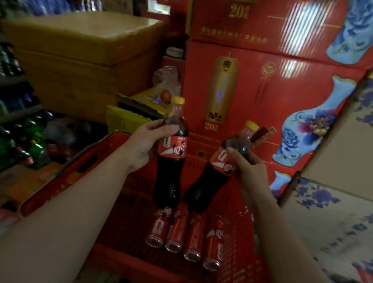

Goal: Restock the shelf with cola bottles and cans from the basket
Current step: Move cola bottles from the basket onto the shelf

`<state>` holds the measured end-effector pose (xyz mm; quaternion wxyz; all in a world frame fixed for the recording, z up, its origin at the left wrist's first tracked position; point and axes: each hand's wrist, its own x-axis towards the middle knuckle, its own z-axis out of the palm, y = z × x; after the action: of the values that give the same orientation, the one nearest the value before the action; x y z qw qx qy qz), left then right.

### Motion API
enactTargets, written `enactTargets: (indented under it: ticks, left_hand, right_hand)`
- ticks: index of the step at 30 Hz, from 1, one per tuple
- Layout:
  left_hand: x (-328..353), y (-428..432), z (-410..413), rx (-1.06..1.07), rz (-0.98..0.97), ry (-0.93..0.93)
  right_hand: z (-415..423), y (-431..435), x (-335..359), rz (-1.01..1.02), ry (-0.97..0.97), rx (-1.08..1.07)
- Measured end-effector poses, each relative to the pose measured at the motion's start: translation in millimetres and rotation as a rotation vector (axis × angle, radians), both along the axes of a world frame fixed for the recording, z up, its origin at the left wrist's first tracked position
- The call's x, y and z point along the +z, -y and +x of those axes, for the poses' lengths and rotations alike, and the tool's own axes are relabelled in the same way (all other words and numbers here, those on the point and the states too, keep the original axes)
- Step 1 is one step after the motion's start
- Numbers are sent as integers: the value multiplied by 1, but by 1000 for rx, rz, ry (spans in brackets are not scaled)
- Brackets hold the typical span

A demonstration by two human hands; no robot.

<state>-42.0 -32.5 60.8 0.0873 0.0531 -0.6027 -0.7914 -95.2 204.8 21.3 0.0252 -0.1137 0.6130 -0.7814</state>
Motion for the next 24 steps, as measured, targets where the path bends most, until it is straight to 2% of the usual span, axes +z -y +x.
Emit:
enactTargets:
  ticks: [6, 9, 19, 24]
  left_hand:
    - [24, 16, 47, 257, 60, -118]
    - [36, 29, 87, 371, 7, -160]
    - [69, 58, 275, 831, -92, -198]
    - [70, 58, 398, 1084, -145, -184]
  right_hand:
    - [6, 49, 34, -129, 8, 224]
    - [29, 84, 51, -188, 13, 396]
    - [173, 184, 85, -297, 17, 891]
    - [266, 216, 85, -309, 115, 1131]
